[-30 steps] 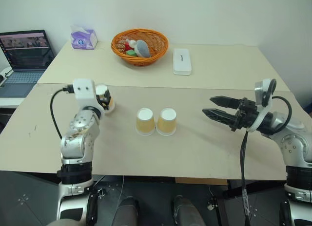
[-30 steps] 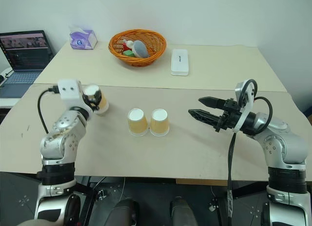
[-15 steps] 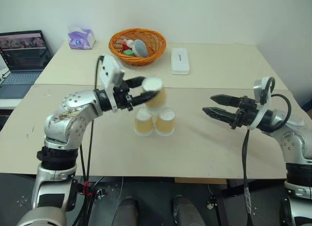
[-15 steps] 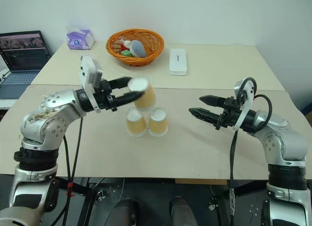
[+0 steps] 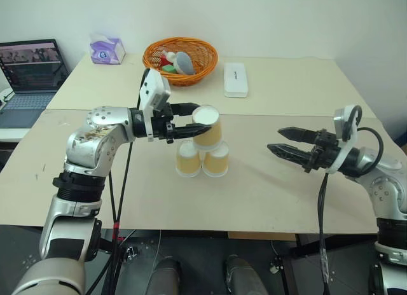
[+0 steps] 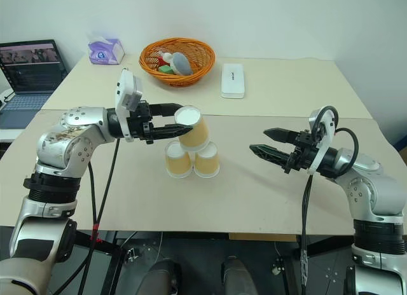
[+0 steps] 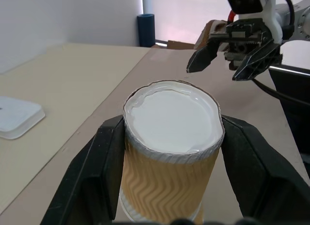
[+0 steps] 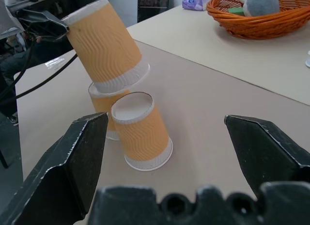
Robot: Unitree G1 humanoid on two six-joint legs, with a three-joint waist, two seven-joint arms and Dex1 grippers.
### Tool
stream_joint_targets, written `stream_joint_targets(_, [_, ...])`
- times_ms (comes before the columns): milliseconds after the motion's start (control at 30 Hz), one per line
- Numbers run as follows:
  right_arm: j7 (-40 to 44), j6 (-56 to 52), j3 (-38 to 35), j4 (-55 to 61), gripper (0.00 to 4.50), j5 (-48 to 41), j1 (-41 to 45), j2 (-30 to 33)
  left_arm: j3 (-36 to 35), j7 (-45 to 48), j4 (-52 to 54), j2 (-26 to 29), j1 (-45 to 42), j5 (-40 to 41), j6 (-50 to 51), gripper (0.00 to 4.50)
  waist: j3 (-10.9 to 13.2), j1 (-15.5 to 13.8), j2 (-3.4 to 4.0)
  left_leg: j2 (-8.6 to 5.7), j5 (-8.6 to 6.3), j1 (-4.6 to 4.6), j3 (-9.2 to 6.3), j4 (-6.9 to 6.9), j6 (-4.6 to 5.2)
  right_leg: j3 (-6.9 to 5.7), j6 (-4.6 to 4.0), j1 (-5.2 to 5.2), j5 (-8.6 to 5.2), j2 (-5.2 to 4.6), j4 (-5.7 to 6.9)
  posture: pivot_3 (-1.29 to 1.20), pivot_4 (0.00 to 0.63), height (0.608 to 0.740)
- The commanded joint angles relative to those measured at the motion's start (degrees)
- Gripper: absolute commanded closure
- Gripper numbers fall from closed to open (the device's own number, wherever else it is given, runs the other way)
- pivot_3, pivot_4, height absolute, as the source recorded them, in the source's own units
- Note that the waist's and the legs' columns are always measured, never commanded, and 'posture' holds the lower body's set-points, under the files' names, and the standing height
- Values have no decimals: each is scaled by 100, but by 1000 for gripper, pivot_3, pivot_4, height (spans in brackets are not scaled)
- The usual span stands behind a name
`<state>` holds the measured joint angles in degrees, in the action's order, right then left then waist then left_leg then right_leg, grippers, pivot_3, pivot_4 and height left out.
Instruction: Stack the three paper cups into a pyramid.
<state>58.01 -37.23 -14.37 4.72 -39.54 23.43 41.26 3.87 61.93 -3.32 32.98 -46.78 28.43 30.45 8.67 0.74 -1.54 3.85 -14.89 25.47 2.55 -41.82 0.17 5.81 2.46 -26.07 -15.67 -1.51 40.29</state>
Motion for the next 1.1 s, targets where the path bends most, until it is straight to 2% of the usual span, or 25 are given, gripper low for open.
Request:
stream_joint_targets(33, [-34, 97, -199, 234, 0, -91, 26, 104, -79, 46, -66, -83, -206, 41, 5, 1747, 0, -3, 0, 0, 0, 0, -1, 0, 0, 0, 0, 0, 0, 0, 0, 0, 150, 675])
stream_joint_targets(667, [-50, 67, -195, 199, 0, -104, 55, 199, -171, -10, 106, -159, -92, 233, 511, 1747, 0, -4, 0, 0, 0, 2, -3, 0, 0, -1, 0, 0, 0, -1, -1, 0, 150, 675])
stream_joint_targets(733, [-54, 68, -179, 180, 0, -93, 64, 203, -234, 34, 57, -152, -153, 415, 813, 977, 0, -3, 0, 0, 0, 2, -2, 0, 0, -1, 0, 0, 0, 0, 0, 0, 150, 675])
stream_joint_targets(800, [-53, 60, -188, 174, 0, -107, 68, 206, -229, 78, 93, -128, -167, 435, 852, 475, 0, -2, 0, 0, 0, 2, -3, 0, 0, -1, 0, 0, 0, -1, -1, 0, 150, 675])
stream_joint_targets(833, [-52, 52, -192, 173, 0, -117, 72, 204, -211, 65, 115, -114, -163, 395, 810, 72, 0, -3, 0, 0, 0, 2, -3, 0, 0, -1, 0, 0, 0, 0, -1, 0, 150, 675])
stream_joint_targets(1100, [-58, 41, -126, 115, 0, -79, 100, 190, -472, -579, -176, -397, -422, 272, 567, 72, 0, -11, 0, 0, 0, 2, -4, -1, 0, -2, 0, 0, 0, -1, -1, 0, 150, 675])
